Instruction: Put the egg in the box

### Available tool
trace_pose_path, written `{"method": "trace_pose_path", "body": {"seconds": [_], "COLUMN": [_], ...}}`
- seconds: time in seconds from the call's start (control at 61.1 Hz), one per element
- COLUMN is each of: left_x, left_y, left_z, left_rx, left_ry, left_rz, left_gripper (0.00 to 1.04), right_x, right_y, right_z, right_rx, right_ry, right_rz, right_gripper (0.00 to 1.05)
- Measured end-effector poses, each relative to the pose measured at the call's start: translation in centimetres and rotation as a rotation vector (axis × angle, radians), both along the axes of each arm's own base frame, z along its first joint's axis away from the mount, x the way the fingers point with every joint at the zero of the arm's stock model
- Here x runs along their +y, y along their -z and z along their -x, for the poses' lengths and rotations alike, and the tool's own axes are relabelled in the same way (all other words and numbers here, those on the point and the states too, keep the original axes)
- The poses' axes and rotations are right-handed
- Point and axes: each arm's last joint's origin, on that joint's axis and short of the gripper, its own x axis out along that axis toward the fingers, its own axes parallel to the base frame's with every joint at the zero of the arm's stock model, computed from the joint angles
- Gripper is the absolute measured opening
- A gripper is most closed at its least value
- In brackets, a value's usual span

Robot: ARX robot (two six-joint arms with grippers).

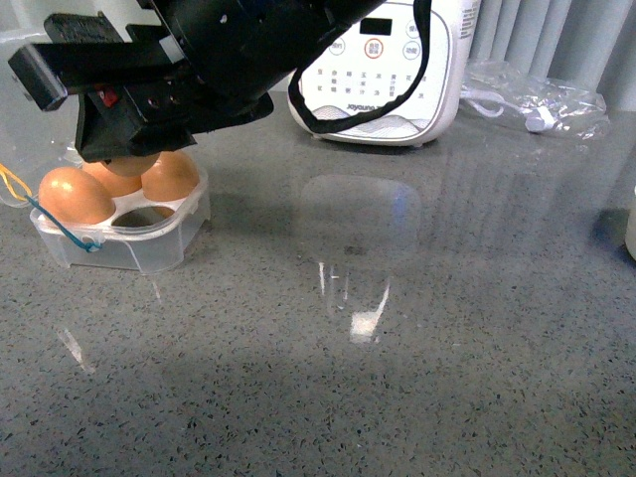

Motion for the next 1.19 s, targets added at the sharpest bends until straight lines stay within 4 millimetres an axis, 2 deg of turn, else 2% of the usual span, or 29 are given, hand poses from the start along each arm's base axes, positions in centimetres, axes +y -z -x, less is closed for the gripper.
{"method": "trace_pose_path", "body": {"seconds": [0.294, 0.393, 0.622, 0.703, 0.998, 1.194], "left_x": [0.0, 0.0, 0.0, 0.0, 0.0, 0.0], "left_y": [0.0, 0.0, 0.0, 0.0, 0.0, 0.0], "left_z": [0.0, 0.0, 0.0, 0.0, 0.0, 0.0], "left_rx": [0.000, 0.000, 0.000, 0.000, 0.000, 0.000], "left_ry": [0.000, 0.000, 0.000, 0.000, 0.000, 0.000], "left_rz": [0.000, 0.000, 0.000, 0.000, 0.000, 0.000], "left_gripper": [0.98, 0.98, 0.98, 0.98, 0.98, 0.98], "right_x": [-0.1, -0.1, -0.1, -0.2, -1.1, -3.7], "right_y": [0.4, 0.4, 0.4, 0.3, -0.8, -3.1], "right_z": [-0.3, -0.3, -0.4, -0.4, -0.2, 0.5], "right_rx": [0.002, -0.001, -0.011, -0.014, -0.057, -0.161], "right_ry": [0.009, 0.010, 0.018, 0.020, 0.045, 0.159], "right_rz": [0.008, 0.007, -0.005, -0.008, -0.035, -0.078], "right_gripper": [0.43, 0.58, 1.00, 0.97, 0.98, 0.98]}}
